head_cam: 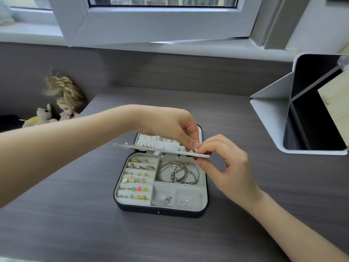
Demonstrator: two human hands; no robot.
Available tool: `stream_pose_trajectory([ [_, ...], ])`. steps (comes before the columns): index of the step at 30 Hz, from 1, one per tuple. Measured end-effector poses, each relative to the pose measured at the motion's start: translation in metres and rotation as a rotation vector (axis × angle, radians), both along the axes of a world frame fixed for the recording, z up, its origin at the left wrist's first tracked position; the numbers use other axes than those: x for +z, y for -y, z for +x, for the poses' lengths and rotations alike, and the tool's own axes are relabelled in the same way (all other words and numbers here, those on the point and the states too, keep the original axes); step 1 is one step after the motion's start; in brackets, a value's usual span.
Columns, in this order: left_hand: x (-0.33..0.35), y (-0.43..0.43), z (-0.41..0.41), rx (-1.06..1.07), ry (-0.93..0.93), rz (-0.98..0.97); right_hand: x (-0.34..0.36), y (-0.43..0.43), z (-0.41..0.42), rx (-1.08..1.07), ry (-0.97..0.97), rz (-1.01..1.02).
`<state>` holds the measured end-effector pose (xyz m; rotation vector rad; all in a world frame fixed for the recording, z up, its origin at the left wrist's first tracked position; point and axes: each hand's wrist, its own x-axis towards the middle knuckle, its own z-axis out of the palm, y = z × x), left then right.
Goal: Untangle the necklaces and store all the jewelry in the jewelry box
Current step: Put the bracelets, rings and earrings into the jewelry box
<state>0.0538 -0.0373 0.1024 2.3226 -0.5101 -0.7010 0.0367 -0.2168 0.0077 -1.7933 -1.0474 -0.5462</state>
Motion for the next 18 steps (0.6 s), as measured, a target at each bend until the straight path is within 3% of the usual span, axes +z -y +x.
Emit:
stream_pose_trajectory([
  [18, -0.0016, -0.0048, 0.0077, -0.119, -0.082, -0.097, 0.0000, -0.0019, 0.0014, -0.051, 0.157, 0.010],
])
